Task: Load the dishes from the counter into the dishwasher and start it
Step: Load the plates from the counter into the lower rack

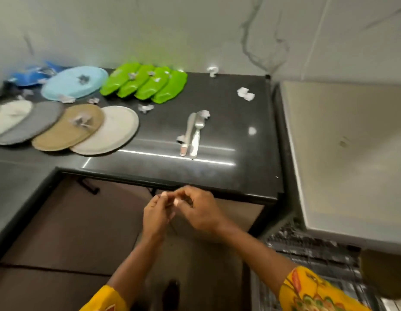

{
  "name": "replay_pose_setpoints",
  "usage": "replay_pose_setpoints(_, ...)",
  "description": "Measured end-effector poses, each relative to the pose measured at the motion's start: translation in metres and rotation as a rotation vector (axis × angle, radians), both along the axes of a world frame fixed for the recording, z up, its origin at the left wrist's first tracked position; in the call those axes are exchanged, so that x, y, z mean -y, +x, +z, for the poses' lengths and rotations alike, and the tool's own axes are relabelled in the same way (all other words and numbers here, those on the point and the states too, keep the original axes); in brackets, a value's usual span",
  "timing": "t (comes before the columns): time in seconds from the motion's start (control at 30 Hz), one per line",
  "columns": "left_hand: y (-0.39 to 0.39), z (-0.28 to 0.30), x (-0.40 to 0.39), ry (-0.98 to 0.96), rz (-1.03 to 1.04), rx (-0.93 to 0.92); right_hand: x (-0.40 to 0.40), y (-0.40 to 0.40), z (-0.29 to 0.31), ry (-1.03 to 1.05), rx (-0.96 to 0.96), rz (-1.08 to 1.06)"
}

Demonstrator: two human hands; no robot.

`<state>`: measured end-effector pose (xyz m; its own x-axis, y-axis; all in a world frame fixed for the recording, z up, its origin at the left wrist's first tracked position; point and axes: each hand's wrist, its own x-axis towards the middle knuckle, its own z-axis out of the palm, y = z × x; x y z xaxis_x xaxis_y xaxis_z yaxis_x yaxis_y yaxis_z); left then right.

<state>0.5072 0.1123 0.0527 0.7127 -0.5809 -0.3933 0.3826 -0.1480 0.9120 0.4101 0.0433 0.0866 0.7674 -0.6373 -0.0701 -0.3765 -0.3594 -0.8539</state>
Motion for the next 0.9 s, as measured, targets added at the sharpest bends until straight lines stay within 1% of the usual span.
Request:
replay_pose_setpoints(0.1,0.055,0.024,0.009,-0.066,0.059,0.054,0.013,0.061,0.022,-0.022,0.015,-0.026)
replay_pose_setpoints(0.23,0.128,0.049,0.027,-0.096,0.138,0.064,0.028,0.142,0.028,-0.001,-0.005,-0.106)
replay_pose_setpoints(0.37,0.196,0.055,0.039,-0.063,0.219,0.051,0.040,0.211,0.020,0.006,-0.080,-0.156)
replay_pose_setpoints(0.47,0.234,0.054,0.044,0.046,0.285,0.095,0.053,0.249,0.012,-0.038,-0.168,-0.205)
replay_pose_setpoints(0.6,0.266,0.048,0.045,0.228,0.375,0.111,0.076,0.285,0.002,-0.058,-0.310,-0.240)
replay_pose_setpoints(0.67,0.273,0.048,0.046,0.300,0.383,0.090,0.088,0.299,-0.002,-0.080,-0.342,-0.279)
replay_pose_setpoints(0.8,0.274,0.046,0.052,0.306,0.388,0.079,0.108,0.320,-0.004,-0.097,-0.365,-0.318)
replay_pose_setpoints(0.9,0.275,0.045,0.057,0.298,0.407,0.038,0.115,0.329,-0.004,-0.079,-0.351,-0.326)
